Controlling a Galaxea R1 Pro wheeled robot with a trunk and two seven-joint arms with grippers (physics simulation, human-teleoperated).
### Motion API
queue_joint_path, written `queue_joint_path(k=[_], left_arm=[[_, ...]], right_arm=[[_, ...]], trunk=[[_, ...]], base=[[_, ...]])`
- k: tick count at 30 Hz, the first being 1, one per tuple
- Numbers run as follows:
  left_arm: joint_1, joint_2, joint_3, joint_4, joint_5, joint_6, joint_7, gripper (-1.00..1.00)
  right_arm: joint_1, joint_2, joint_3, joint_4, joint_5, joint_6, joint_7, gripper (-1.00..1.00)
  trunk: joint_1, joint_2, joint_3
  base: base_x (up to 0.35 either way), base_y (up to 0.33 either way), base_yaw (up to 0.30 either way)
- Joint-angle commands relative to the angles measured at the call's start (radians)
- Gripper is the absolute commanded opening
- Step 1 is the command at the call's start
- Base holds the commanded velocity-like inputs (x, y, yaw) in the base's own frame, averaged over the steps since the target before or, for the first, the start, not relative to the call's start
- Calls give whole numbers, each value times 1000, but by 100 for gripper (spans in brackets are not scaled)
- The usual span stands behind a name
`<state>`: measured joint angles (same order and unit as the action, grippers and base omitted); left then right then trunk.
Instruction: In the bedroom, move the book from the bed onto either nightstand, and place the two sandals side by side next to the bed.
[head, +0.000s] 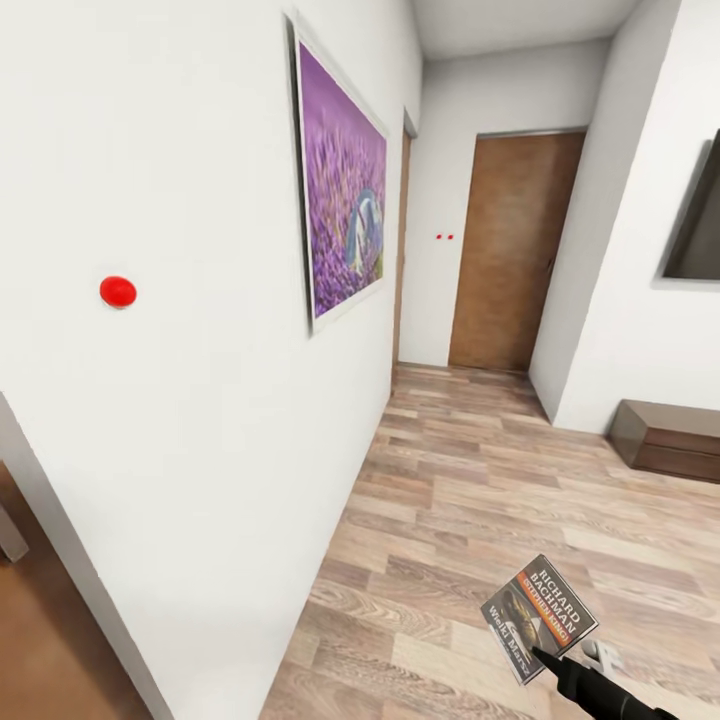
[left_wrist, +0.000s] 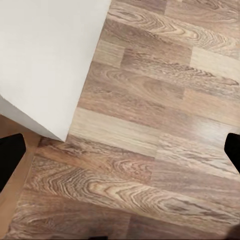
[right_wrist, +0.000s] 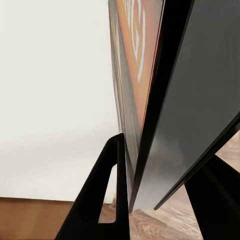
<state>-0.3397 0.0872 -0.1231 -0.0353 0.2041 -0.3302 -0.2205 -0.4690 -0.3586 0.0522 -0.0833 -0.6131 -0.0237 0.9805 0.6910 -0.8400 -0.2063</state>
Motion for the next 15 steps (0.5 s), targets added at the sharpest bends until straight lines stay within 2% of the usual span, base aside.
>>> queue_joint_path(k=[1, 4, 10, 15], left_arm=[[-1, 0, -8, 1, 1, -3, -4, 100], [-1, 0, -9, 2, -7, -3, -4, 100], [-1, 0, -9, 2, -9, -3, -3, 100], [-1, 0, -9, 2, -10, -3, -3, 100]], right_arm=[[-1, 0, 1, 0, -7, -2, 3, -100], [-1, 0, 1, 0, -7, -2, 3, -100], [-1, 0, 1, 0, -7, -2, 3, -100], [-1, -1, 1, 0, -7, -2, 4, -100]], trunk=[[0, -1, -1], [0, -1, -1], [0, -1, -1], [0, -1, -1]], base=[[100, 62, 0], [119, 27, 0], [236, 6, 0], [52, 0, -27]])
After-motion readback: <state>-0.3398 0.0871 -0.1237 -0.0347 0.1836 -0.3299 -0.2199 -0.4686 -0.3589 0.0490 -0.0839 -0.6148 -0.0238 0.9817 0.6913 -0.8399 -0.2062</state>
